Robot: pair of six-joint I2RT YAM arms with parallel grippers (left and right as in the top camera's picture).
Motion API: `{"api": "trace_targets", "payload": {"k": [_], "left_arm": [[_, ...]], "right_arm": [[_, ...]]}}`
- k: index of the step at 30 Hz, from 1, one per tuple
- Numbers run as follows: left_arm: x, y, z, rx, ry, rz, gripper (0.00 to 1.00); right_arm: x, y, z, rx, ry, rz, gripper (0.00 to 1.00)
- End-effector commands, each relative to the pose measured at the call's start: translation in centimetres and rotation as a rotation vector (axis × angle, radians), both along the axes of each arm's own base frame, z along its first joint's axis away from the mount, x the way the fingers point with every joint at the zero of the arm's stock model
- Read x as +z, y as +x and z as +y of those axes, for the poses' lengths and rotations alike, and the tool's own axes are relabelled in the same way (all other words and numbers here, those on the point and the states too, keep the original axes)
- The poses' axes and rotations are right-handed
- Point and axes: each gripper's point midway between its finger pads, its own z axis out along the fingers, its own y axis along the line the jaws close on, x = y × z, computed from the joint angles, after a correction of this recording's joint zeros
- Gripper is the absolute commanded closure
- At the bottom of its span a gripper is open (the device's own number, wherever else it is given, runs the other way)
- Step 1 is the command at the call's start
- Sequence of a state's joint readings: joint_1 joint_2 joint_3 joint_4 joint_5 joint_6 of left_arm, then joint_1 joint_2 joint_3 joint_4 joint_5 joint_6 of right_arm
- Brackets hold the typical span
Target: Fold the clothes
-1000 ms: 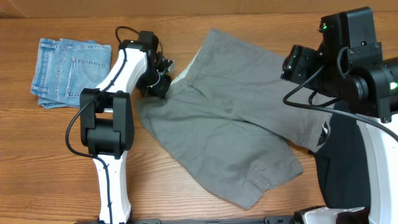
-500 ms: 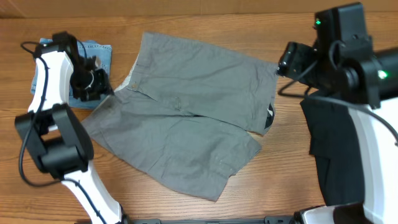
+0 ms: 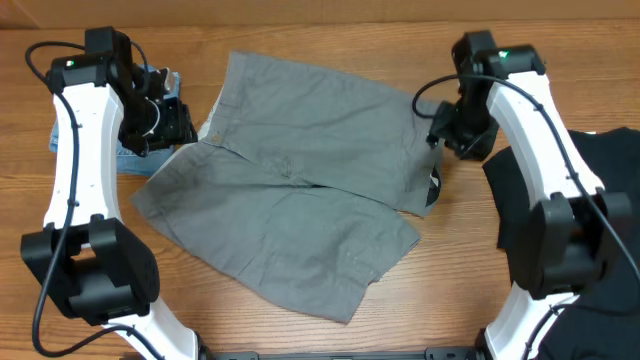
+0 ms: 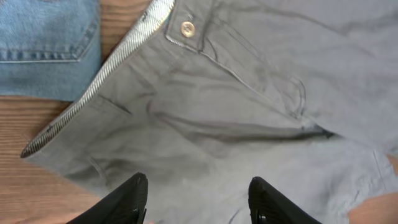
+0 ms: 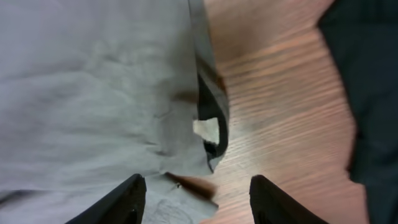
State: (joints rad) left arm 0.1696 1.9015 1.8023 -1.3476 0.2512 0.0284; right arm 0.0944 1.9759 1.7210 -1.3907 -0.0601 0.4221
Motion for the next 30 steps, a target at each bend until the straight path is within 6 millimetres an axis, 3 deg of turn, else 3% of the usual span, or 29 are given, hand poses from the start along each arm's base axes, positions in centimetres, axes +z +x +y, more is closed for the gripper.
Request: {"api": "trace_targets", "payload": {"k": [1,5,7,13,20,22,23,24,28,30], "left_arm": [[1.1,-0.4,-0.8,-0.052,-0.003,-0.023,0.45],[1.0,-0.6,-0.8,-0.052,-0.005,-0.016,0.45],[1.0,-0.6,-0.8,-0.053,-0.005,-0.016,0.45],[1.0,-0.9,-0.9,-0.052,-0.007,-0.003,0.46],[1.0,-1.1,-1.1,-0.05,-0.022,0.002,0.48],[1.2,-1.0,-1.7,-0.054,-0.053,-0.003,0.49],[1.2,-1.0,-1.8,-0.055,-0.063,-0.002,0.5],[1.3,-1.1,-1.9,-0.056,-0.07,-0.002,0.5],[1.3,-1.2,-2.1,-0.056,-0.077,0.003,0.5],[1.3,-1.2,-2.1,-0.056,-0.08,0.004,0.5]], "right_arm": [[-2.7,-0.9,1.0,0.022,0.196,0.034,0.43],[-5.5,-1.3,2.2,0.009,0.366,0.014,0.43],[-6.3,-1.4,4.1,0.045,0.493,-0.025,0.43],[-8.6,-1.3,5.3,0.036,0.553,-0.079,0.44],[-7.9,0.5,6.7,0.114,0.651,-0.203,0.51],[-8.6,0.4,5.6,0.083,0.589,-0.186,0.54],[-9.2,0.3,4.5,0.055,0.529,-0.17,0.46],[-9.5,0.3,4.0,0.048,0.502,-0.168,0.44],[-10.4,0.7,0.7,0.002,0.384,-0.175,0.43],[-10.4,1.0,0.2,-0.011,0.38,-0.185,0.42]]}}
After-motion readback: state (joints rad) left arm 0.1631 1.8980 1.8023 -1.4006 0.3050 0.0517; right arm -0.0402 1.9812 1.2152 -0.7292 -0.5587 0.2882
